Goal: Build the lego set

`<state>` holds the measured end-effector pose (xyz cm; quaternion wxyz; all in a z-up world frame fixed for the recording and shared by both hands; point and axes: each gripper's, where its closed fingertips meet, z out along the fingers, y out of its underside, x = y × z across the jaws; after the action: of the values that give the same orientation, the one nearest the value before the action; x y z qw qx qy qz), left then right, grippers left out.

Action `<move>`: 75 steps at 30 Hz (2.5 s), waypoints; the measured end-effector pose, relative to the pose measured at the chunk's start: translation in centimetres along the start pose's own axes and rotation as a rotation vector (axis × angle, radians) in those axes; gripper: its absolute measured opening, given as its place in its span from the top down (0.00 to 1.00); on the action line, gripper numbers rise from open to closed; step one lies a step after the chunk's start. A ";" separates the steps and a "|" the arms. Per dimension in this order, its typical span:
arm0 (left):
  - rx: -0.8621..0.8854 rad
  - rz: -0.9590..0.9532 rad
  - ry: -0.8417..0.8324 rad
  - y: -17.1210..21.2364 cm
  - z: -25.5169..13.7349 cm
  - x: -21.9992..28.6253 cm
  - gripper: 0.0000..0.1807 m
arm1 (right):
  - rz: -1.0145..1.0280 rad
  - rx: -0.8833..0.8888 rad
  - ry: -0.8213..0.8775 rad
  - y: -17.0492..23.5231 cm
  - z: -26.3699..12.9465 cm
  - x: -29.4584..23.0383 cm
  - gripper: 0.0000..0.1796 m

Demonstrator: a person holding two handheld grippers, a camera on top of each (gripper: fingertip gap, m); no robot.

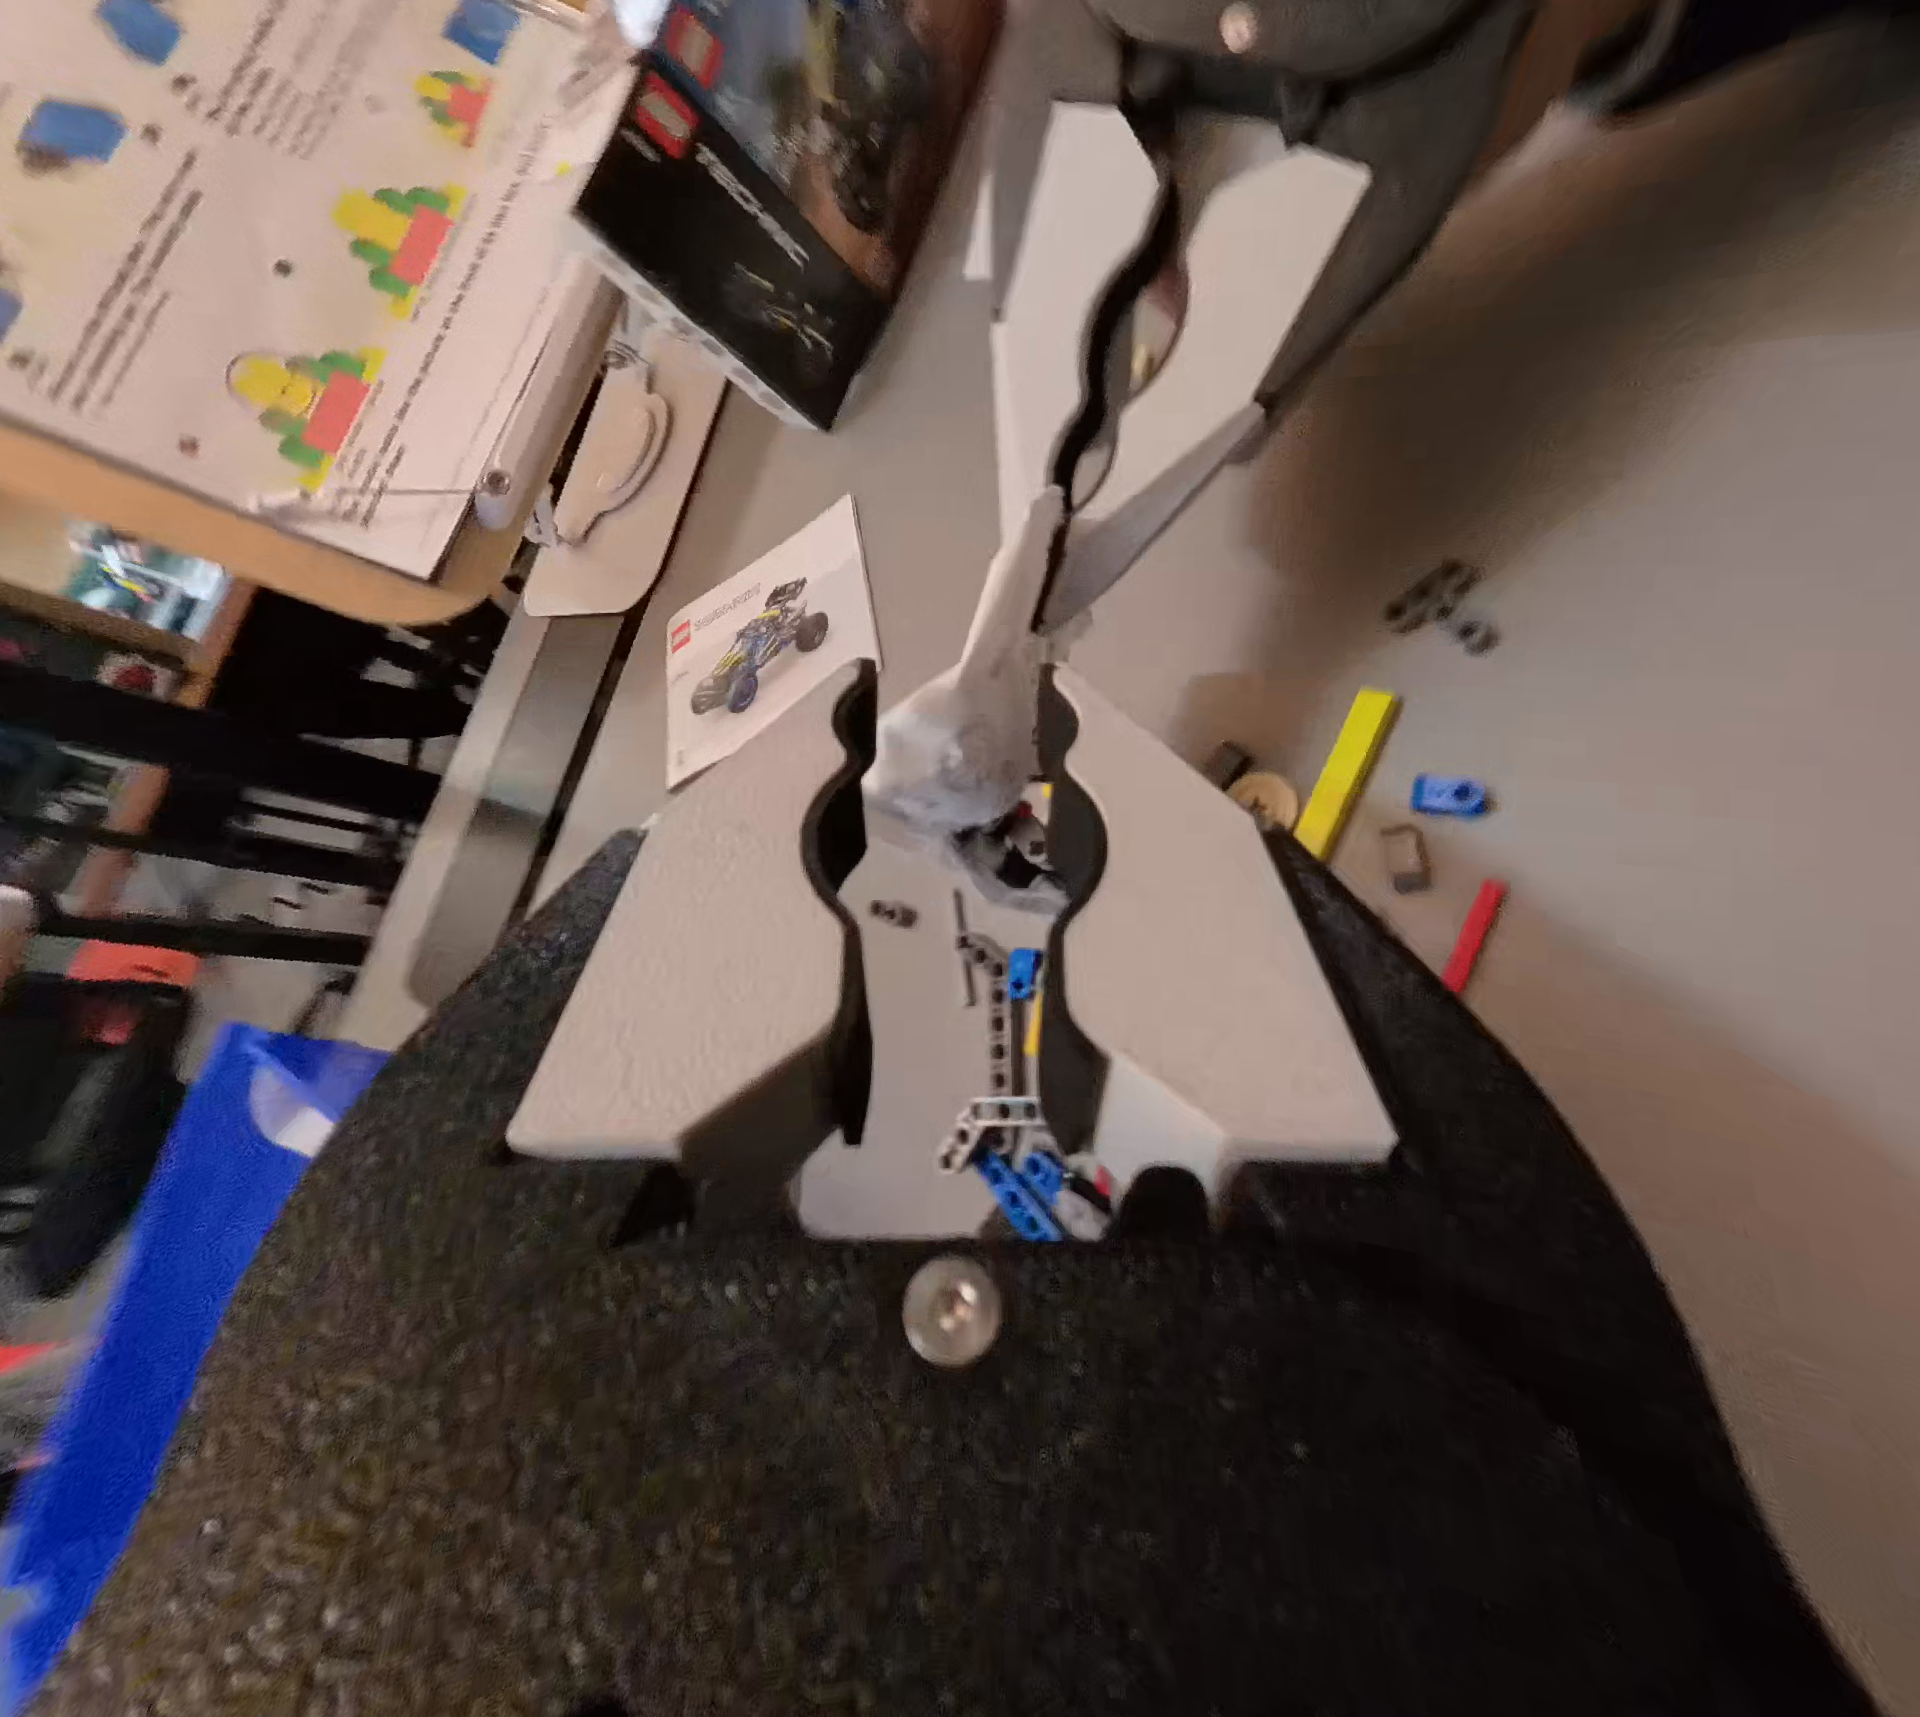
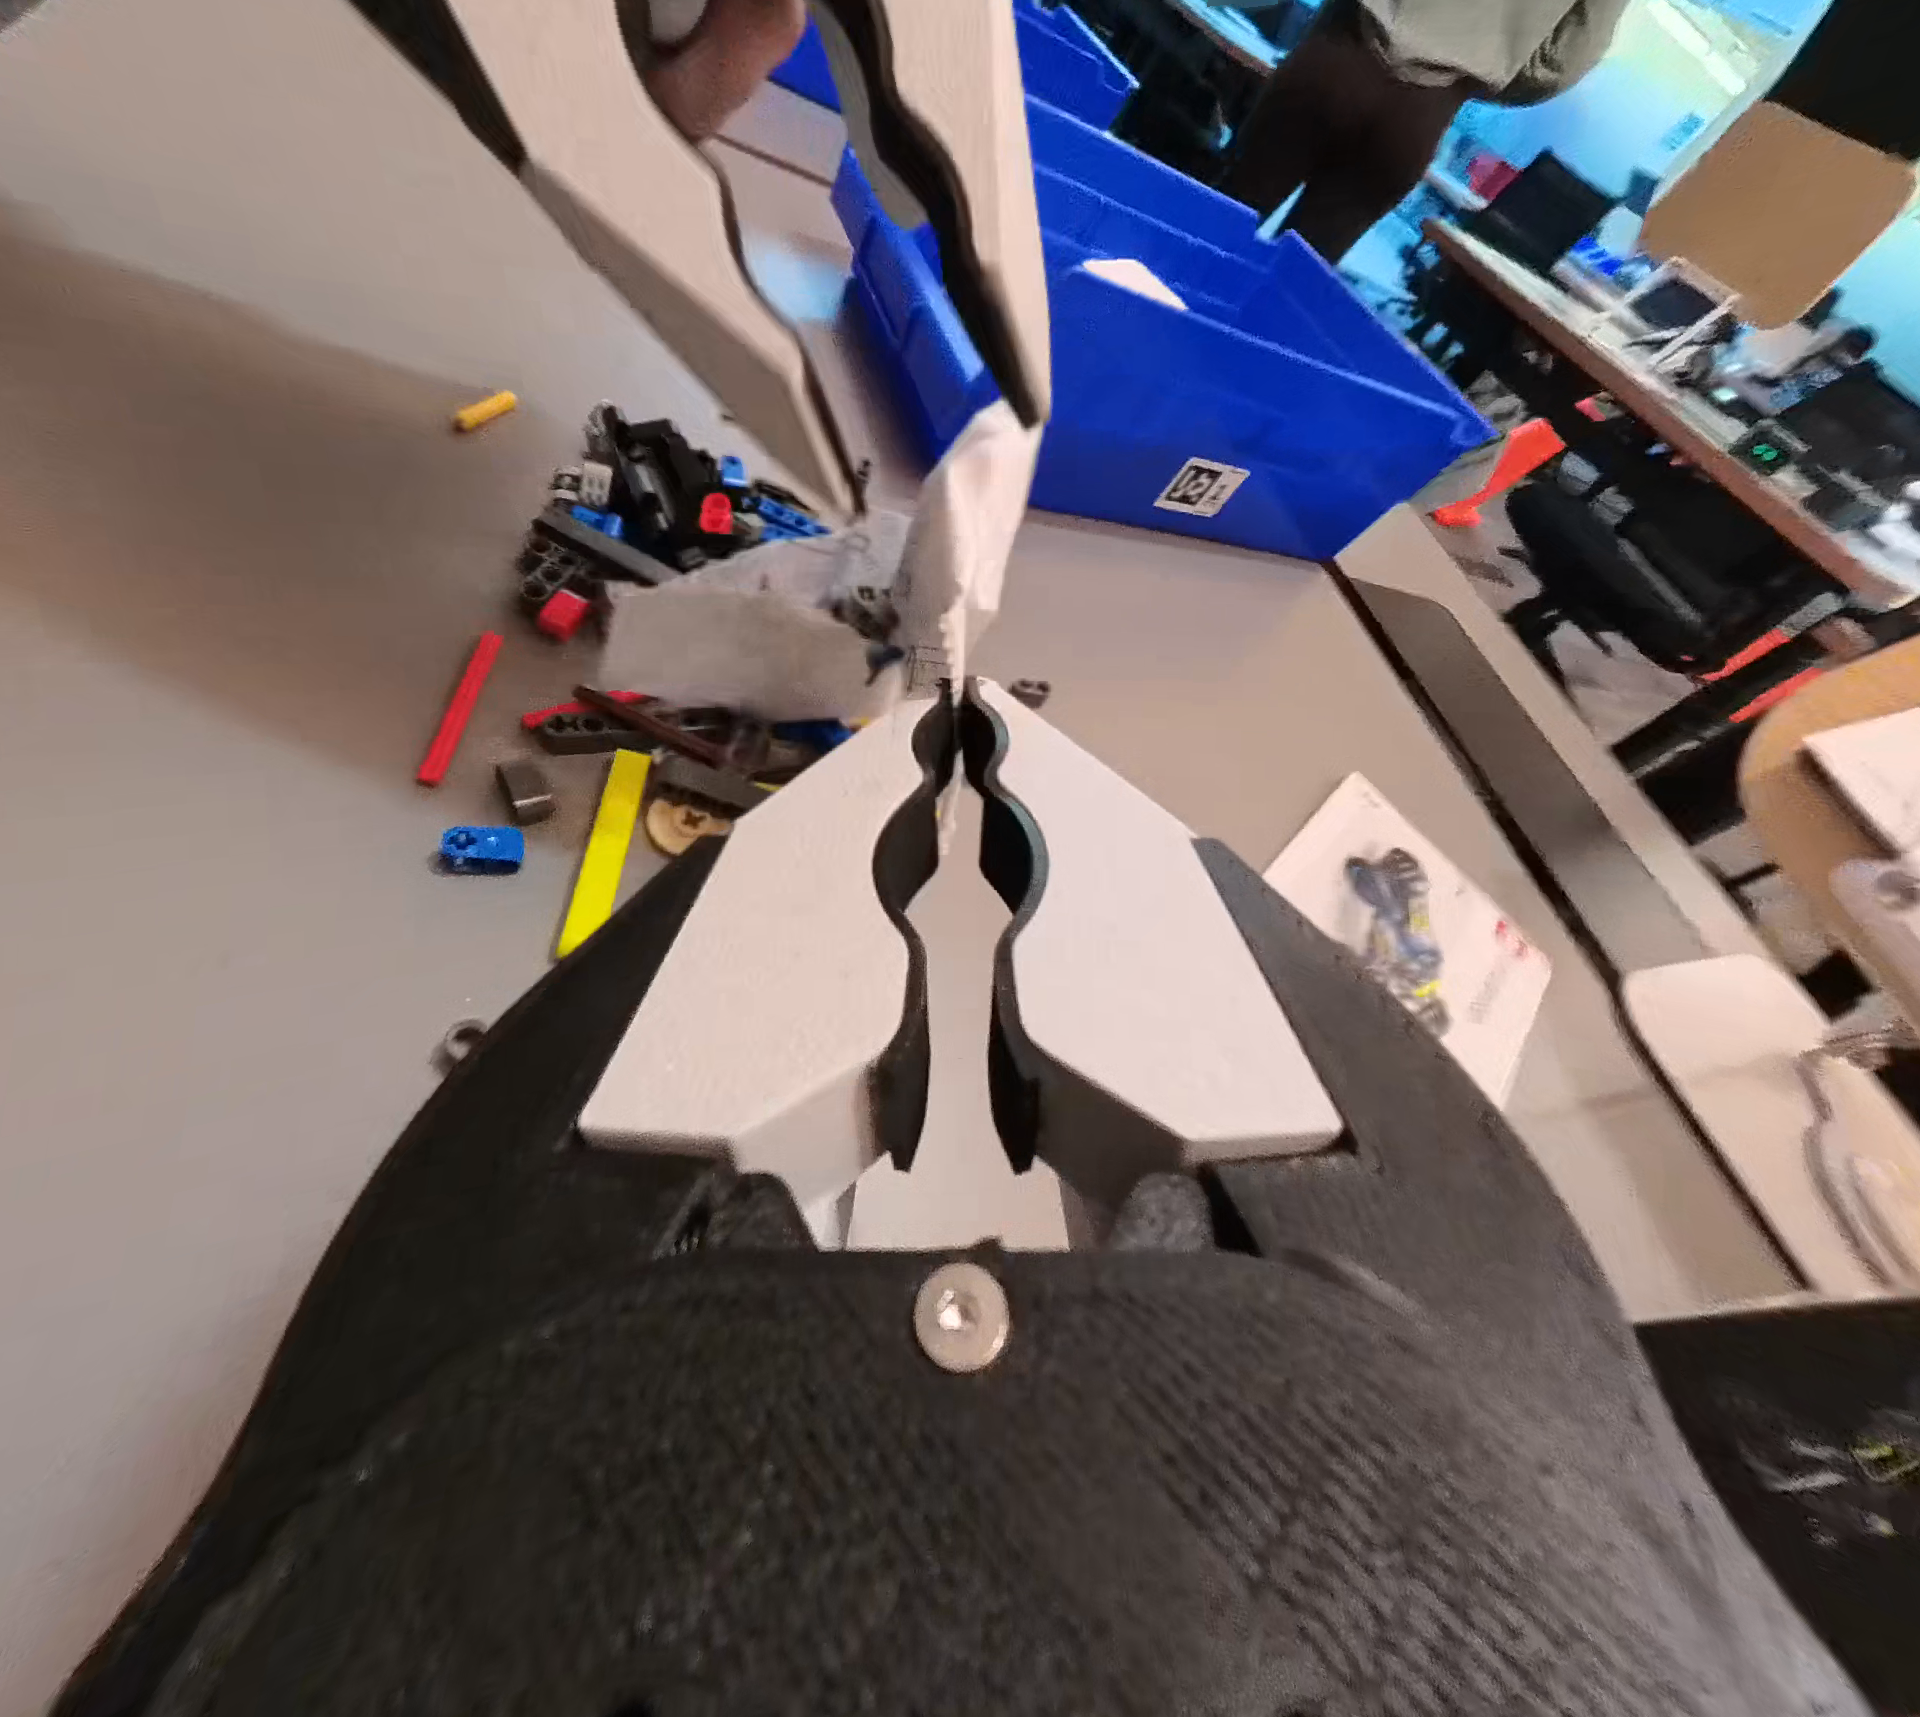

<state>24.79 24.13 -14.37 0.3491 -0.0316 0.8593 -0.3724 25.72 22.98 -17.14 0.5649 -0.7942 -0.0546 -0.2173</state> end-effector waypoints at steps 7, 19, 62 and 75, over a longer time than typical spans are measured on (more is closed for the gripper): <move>0.074 -0.592 -0.067 4.5 -1.9 -0.8 0.85 | 0.071 0.097 -0.023 -0.3 -0.5 0.2 1.00; 0.071 -0.855 0.432 5.4 -1.2 5.7 0.65 | 0.072 0.237 -0.092 -1.0 -0.8 -0.7 1.00; -0.585 -0.670 0.615 10.0 -4.1 3.7 0.97 | -0.167 0.071 -0.340 0.5 2.5 -1.7 1.00; -1.018 -0.615 0.499 10.6 -3.6 3.0 0.97 | -0.565 0.059 -0.248 1.5 2.4 -2.0 1.00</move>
<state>22.46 33.02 -21.37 -0.0425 -0.3505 0.9356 0.0028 25.11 25.00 -19.90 0.4939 -0.7513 -0.3480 -0.2655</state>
